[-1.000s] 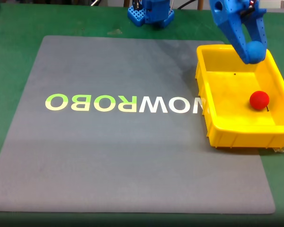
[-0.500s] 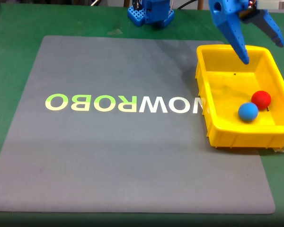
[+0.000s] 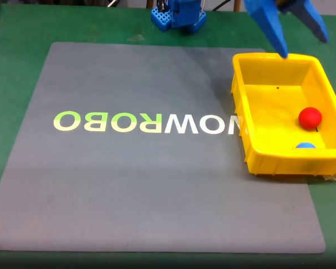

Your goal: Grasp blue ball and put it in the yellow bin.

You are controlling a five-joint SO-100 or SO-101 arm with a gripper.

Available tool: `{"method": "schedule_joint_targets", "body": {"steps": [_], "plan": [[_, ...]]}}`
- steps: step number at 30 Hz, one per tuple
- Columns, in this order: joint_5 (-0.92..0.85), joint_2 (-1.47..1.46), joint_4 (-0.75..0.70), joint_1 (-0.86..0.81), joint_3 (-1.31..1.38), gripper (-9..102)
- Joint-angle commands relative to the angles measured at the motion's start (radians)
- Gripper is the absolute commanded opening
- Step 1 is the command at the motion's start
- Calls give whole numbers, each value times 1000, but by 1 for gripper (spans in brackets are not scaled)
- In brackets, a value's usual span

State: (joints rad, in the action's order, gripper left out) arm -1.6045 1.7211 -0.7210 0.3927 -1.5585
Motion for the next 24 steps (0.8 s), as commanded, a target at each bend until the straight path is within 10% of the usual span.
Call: {"method": "schedule_joint_targets", "body": {"steps": [1, 14, 24], "plan": [[-21, 221, -28, -21, -95, 37], [-38, 811, -275, -193, -580, 0], [-137, 1312, -310, -388, -1131, 0]]}}
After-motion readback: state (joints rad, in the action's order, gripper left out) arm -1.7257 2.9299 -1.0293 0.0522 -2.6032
